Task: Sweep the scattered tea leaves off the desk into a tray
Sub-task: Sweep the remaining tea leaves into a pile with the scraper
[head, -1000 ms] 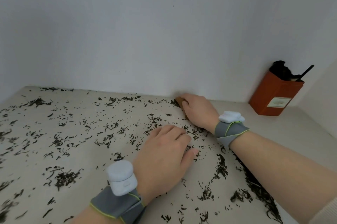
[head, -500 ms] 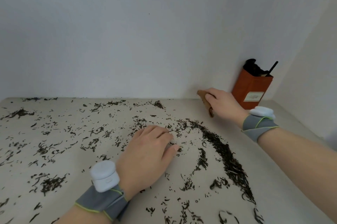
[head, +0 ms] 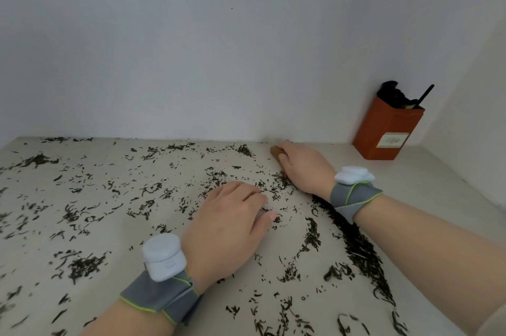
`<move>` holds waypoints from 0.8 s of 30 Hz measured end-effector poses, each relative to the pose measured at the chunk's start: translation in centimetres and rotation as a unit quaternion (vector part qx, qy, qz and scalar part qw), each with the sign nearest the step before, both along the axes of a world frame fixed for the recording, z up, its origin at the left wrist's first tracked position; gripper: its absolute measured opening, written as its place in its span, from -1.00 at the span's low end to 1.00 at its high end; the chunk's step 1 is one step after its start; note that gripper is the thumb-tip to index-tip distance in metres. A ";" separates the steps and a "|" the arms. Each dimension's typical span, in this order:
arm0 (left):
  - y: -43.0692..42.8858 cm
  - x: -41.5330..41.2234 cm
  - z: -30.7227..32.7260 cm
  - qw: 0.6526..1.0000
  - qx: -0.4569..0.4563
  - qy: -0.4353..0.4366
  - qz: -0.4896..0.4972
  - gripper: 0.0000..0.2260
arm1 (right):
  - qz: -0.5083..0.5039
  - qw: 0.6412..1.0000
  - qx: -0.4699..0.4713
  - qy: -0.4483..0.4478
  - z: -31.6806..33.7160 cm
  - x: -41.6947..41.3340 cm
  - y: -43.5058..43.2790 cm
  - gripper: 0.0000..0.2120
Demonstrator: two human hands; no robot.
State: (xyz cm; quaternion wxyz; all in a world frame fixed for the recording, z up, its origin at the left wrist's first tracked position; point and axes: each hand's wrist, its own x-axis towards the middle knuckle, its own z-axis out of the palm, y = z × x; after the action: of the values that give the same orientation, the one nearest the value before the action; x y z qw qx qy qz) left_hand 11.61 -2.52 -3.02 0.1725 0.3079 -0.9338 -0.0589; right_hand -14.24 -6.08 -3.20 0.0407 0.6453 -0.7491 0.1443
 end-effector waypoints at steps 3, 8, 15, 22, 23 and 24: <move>-0.1 0.0 -0.1 1.000 -0.002 -0.002 0.001 -0.53 | 0.036 0.999 0.015 -0.004 0.2 2.2 -1.0 -0.72; -0.1 0.0 0.0 1.000 -0.002 0.002 0.001 -0.52 | 0.009 0.999 0.040 0.019 0.9 2.3 -0.9 -0.61; -0.1 0.0 -0.3 1.000 -0.005 0.002 -0.002 -0.54 | -0.011 0.999 0.034 0.040 1.0 3.4 -1.1 -0.62; -0.1 0.1 -0.2 1.000 -0.008 0.008 -0.007 -0.55 | -0.005 1.000 0.008 -0.021 1.6 4.2 -0.9 -0.66; -0.1 0.1 -0.2 1.000 -0.008 0.008 -0.008 -0.55 | -0.007 1.000 -0.004 -0.027 2.0 3.9 -0.6 -0.65; -0.1 0.1 -0.2 1.000 -0.008 0.008 -0.009 -0.55 | -0.011 0.999 -0.016 -0.036 2.5 3.4 -0.2 -0.65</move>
State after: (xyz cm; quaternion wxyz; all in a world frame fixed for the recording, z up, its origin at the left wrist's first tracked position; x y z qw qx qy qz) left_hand 11.75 -2.63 -3.20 0.1824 0.2979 -0.9354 -0.0550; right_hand -10.87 -6.28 -0.72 0.0260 0.6308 -0.7545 0.1792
